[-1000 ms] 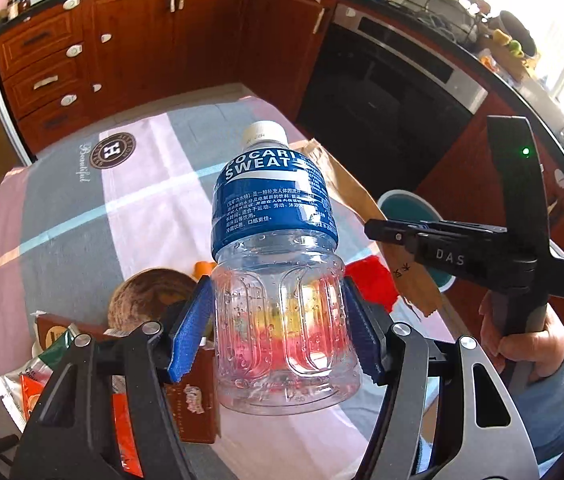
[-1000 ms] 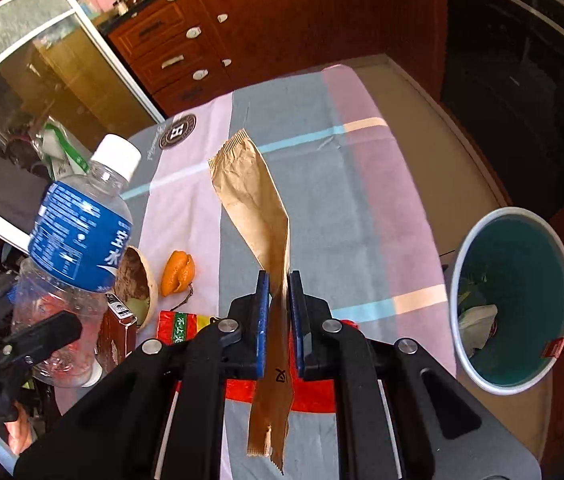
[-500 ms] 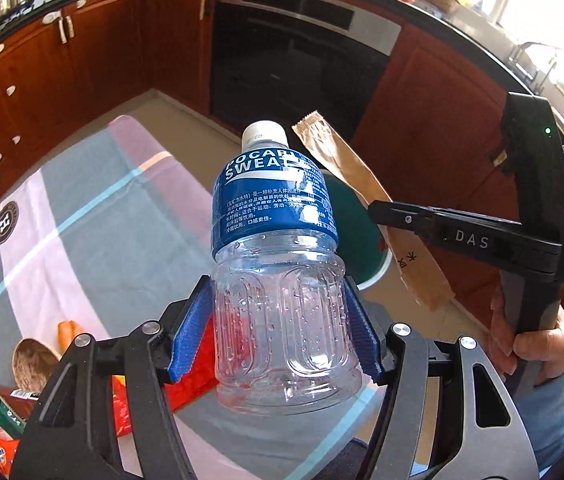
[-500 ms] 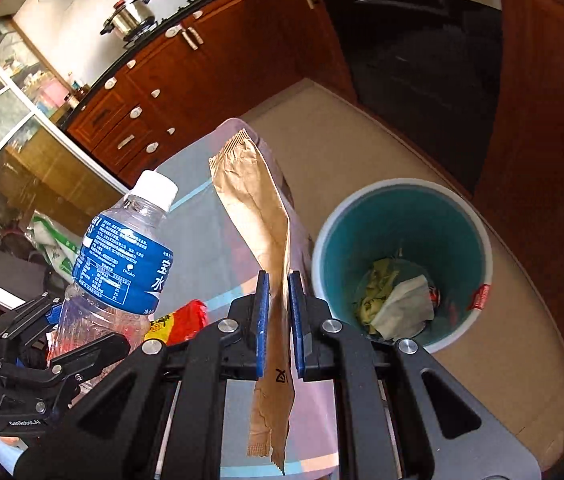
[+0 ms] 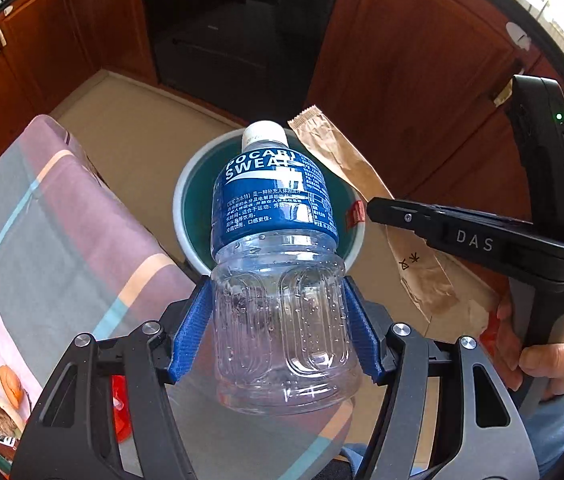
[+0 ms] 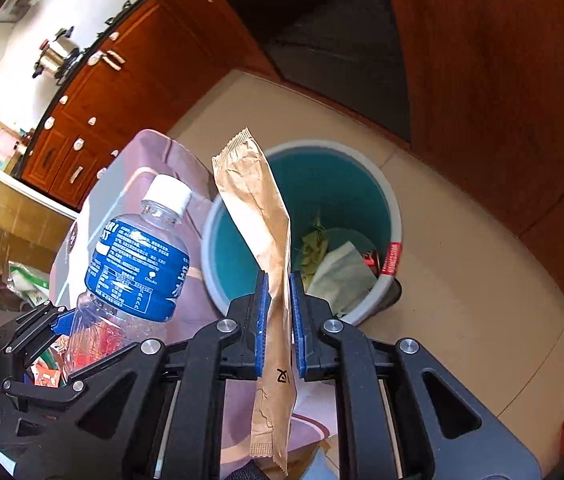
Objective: Collect trash
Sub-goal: 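Carry bottle and paper strip over the bin and open both tools, then move both open tools back over the table toward the red wrapper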
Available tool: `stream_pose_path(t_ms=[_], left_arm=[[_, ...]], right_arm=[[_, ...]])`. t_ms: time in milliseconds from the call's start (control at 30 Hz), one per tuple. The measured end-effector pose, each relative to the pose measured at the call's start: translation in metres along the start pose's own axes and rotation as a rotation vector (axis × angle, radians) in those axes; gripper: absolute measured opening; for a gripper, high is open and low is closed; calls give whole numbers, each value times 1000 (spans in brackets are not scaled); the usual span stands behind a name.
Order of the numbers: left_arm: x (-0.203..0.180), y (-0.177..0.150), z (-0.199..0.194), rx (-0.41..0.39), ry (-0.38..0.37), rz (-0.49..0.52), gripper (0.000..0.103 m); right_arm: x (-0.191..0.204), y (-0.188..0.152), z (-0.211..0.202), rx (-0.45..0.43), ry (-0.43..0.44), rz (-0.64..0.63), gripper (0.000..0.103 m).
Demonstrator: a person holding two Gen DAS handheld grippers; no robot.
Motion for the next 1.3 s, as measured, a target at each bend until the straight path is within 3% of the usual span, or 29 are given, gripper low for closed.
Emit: stream_pose_path(t_ms=[200, 467, 533, 600, 800, 1300], left_arm=[[9, 3, 30, 54, -2, -18, 65], [12, 6, 58, 102, -3, -26, 65], [16, 5, 61, 107, 8, -31, 66], [18, 5, 61, 101, 14, -31, 75], [25, 6, 52, 73, 45, -37, 76], [33, -3, 15, 34, 20, -99, 77]], right_arm=[[-23, -10, 29, 66, -26, 72, 11], [-26, -3, 48, 80, -40, 84, 17], [-25, 2, 50, 72, -33, 93, 30], [-24, 6, 51, 58, -26, 106, 70], [-17, 11, 47, 42, -28, 123, 84], [11, -2, 33, 65, -37, 87, 85]])
Point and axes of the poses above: each gripper's, at about its wrist camera, not at the fingertips, and z roughly the way its jaws point, x to its left, y to its top, the point moved 9 cm from there along z, roughly the way its jaws point, and after that the axes turned 14 degrees about -x, right-handed, at the moved point
